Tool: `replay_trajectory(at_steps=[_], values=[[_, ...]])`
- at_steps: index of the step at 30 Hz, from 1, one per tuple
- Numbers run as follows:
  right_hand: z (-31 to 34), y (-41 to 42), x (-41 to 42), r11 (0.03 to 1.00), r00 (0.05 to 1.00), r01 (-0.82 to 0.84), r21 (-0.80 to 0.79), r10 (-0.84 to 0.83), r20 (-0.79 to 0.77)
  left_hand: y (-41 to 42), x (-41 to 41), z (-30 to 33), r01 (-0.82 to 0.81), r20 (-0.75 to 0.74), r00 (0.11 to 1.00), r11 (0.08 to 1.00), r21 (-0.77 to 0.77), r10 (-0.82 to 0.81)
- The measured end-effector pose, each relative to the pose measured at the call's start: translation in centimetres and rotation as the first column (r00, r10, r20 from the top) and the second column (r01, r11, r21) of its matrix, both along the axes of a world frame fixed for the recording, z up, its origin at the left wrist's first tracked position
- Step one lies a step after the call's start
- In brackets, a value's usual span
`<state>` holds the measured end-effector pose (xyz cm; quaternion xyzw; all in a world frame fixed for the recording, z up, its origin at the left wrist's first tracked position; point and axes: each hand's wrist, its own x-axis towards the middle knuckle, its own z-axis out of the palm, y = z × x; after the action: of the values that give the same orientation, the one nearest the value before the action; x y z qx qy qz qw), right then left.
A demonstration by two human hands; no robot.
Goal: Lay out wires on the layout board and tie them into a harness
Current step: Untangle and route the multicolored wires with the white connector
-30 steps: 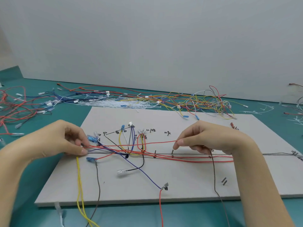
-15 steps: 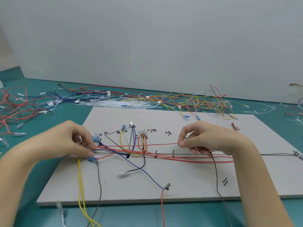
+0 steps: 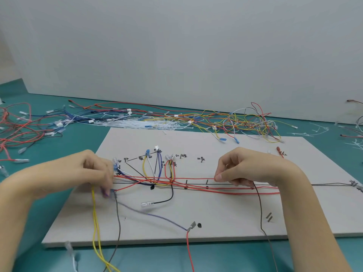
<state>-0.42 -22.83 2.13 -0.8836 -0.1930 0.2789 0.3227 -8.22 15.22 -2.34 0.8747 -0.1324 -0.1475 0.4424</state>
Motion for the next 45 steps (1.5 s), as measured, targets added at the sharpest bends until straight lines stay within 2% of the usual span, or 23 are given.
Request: replay_trajectory(at_steps=[4,9,14,18,20,22,27,31,35,40,45], values=[[0.0,-0.1,0.0,0.999,0.999,0.033,-0.018,-0.033,0.001,-0.1,-0.3,0.1,-0.012,0.004,1.0,0.992,0.127,0.011],[0.1,-0.1,0.0,0.997,0.997,0.072,0.013,-0.072,-0.021,-1.5,-0.7,0.6,-0.023,-0.008,1.0,0.987,0.157,0.024],[0.0,0.2,0.1,0.997,0.997,0.081,-0.005,-0.081,-0.005,-3.0,-0.5,1.0,-0.055,0.137,0.99,0.986,0.158,0.034],[-0.1,0.1,0.3,0.992,0.992,0.117,0.052,-0.119,0.037,-5.0,0.3,1.7,-0.193,0.271,0.948,0.979,0.07,0.168],[-0.2,0.1,0.3,0.99,0.991,0.127,0.065,-0.129,0.042,-6.4,0.8,1.8,-0.211,0.332,0.925,0.977,0.044,0.185],[-0.3,0.3,0.4,0.986,0.988,0.144,0.084,-0.148,0.043,-8.0,1.3,1.8,-0.176,0.357,0.922,0.984,0.042,0.149],[-0.2,0.1,0.4,0.983,0.989,0.136,0.125,-0.142,0.043,-11.3,2.2,1.3,-0.086,0.349,0.937,0.986,0.145,0.03],[0.1,-0.5,0.3,0.991,0.998,0.06,0.122,-0.058,-0.023,-12.3,2.6,0.9,-0.06,0.324,0.946,0.987,0.149,0.009],[0.2,-0.9,0.1,0.999,0.998,-0.031,0.039,0.033,-0.053,-12.8,2.3,0.7,-0.031,0.332,0.943,0.987,0.158,-0.024],[-0.1,-1.0,0.5,0.999,0.995,0.032,0.044,-0.027,-0.1,-14.2,1.6,0.5,-0.08,0.472,0.874,0.923,0.375,-0.116],[-0.2,-1.7,0.7,0.995,0.989,0.092,0.034,-0.088,-0.121,-16.6,1.3,0.2,-0.073,0.539,0.819,0.896,0.439,-0.197]])
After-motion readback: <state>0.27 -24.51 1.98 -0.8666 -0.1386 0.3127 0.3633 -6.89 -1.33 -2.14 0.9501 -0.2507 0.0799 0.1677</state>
